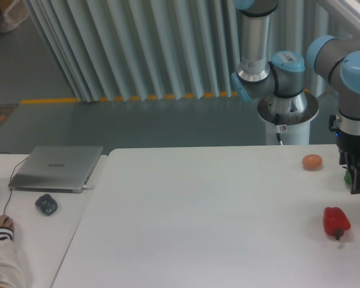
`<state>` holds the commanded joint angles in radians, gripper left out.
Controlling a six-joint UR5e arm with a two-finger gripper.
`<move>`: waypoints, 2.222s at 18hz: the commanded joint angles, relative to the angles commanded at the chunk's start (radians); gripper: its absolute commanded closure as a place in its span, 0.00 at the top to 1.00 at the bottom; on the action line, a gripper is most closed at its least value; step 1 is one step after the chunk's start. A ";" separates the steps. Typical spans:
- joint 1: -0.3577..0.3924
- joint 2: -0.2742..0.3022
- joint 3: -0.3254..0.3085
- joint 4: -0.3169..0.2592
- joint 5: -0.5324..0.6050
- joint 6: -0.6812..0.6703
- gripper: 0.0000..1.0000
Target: Place the triangular bread on the table
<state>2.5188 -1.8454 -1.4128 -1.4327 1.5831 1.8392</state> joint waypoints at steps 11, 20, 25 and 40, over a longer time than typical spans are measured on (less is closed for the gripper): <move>0.053 0.008 -0.009 0.000 0.006 -0.026 1.00; 0.141 0.057 -0.064 0.006 0.051 -0.014 1.00; 0.216 0.057 -0.051 0.006 0.063 0.148 1.00; 0.348 -0.101 -0.020 0.244 0.066 0.316 1.00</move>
<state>2.8670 -1.9466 -1.4327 -1.1889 1.6490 2.1552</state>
